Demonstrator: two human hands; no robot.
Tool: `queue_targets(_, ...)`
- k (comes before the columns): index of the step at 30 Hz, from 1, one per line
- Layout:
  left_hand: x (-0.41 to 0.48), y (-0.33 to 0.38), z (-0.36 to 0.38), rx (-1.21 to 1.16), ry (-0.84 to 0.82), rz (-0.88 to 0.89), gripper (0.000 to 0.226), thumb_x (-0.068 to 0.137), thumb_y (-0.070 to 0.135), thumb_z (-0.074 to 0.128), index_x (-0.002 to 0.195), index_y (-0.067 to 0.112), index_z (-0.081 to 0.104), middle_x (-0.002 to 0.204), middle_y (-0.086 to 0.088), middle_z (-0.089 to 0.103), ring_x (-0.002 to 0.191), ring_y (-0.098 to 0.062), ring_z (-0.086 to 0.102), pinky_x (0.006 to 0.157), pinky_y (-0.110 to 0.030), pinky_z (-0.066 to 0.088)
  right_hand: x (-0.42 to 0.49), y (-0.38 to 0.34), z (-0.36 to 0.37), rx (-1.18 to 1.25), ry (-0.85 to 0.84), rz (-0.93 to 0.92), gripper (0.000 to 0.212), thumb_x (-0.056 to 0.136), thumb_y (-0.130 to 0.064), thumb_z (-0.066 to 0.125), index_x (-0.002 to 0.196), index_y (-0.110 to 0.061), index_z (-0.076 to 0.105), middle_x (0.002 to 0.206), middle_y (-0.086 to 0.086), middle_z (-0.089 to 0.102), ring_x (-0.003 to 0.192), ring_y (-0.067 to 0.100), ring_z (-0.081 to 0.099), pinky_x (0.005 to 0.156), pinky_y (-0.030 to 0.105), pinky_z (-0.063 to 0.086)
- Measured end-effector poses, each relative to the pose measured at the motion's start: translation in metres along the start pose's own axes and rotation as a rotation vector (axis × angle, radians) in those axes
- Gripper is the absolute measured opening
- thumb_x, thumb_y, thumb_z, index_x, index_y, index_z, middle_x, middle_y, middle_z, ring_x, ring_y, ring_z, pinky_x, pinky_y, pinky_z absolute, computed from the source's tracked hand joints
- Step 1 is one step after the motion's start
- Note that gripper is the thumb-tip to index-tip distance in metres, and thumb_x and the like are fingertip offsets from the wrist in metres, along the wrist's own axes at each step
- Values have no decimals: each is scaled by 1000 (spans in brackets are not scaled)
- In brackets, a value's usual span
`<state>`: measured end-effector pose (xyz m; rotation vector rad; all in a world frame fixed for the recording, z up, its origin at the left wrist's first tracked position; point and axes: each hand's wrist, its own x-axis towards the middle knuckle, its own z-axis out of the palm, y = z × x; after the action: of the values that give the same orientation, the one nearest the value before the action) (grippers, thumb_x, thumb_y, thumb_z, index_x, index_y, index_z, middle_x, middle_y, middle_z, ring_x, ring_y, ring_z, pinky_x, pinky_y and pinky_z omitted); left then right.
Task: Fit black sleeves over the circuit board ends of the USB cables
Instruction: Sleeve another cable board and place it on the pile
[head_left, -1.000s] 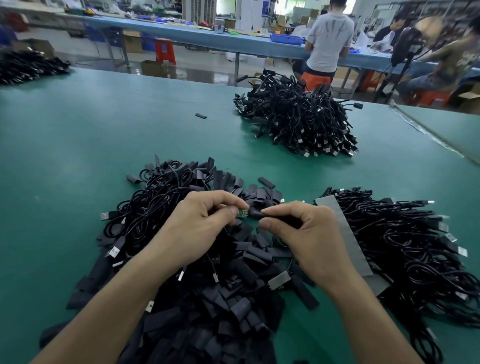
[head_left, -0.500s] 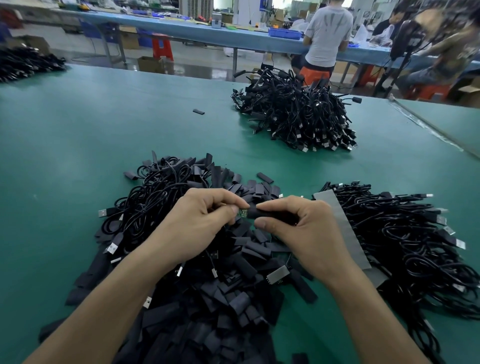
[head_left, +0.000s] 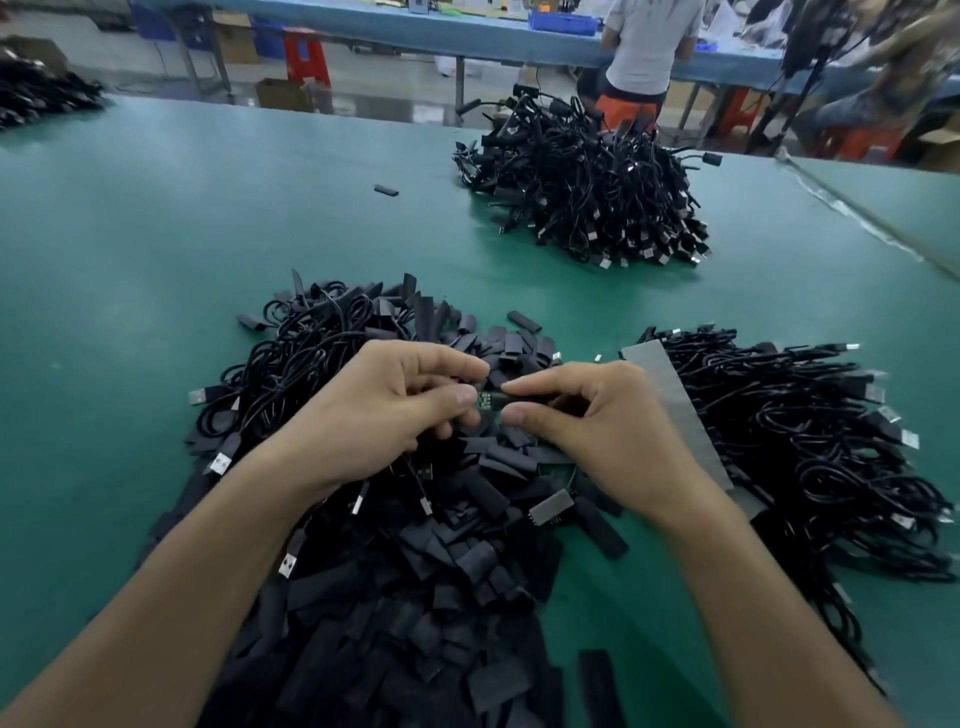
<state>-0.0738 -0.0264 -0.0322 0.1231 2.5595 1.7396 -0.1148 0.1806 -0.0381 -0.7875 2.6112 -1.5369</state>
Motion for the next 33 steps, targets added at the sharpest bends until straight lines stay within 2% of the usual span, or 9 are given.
queue_targets(2,0,0,-1,10,-28,2,20,95,18,65,110,30,67,81,4,76,64,-3,63,51,-15,45,0,0,2,31,-46,0,19,77,-22,83,95,-27,79,81,-7,75,77,15,70,71,28,56)
queue_targets(5,0,0,-1,-12,-10,6,20,94,19,66,110,30,66,80,2,77,63,-5,64,51,-15,45,0,1,3,62,-22,-37,20,77,-16,83,95,-22,79,82,-10,75,77,4,70,72,17,52)
queue_targets(9,1,1,-1,-97,35,7,19,93,17,67,108,28,67,78,-2,76,59,-6,62,49,-13,43,0,1,4,87,44,-84,22,75,-15,84,96,-19,79,83,-10,75,77,2,70,71,12,49)
queue_targets(15,0,1,0,-117,59,-14,15,93,18,67,104,27,69,77,-3,76,59,-7,62,49,-13,42,-1,-2,1,156,11,-60,25,71,-13,86,93,-22,79,84,-9,77,79,6,72,75,19,55)
queue_targets(20,-1,3,2,-98,27,2,10,93,16,67,98,23,70,75,-2,75,59,-6,62,50,-13,43,0,-4,7,80,28,-117,25,75,-13,84,96,-25,78,86,-11,75,81,2,70,76,19,53)
queue_targets(27,-2,6,1,-122,10,10,10,94,19,64,102,20,69,69,-1,73,61,-9,67,50,-15,46,1,-1,11,104,48,-131,24,77,-11,82,98,-23,79,90,-8,75,85,8,71,80,27,56)
queue_targets(30,-1,6,2,-153,47,-10,9,93,21,65,100,18,70,75,-3,75,63,-11,68,51,-17,50,2,1,11,59,100,-133,21,78,-14,82,97,-22,79,87,-12,73,81,4,69,75,21,52)
queue_targets(33,0,3,1,-152,134,-46,8,86,22,74,84,14,73,75,-8,76,60,-11,66,51,-19,52,2,3,9,4,132,-139,19,79,-20,82,98,-21,79,84,-18,71,79,1,67,73,15,49)
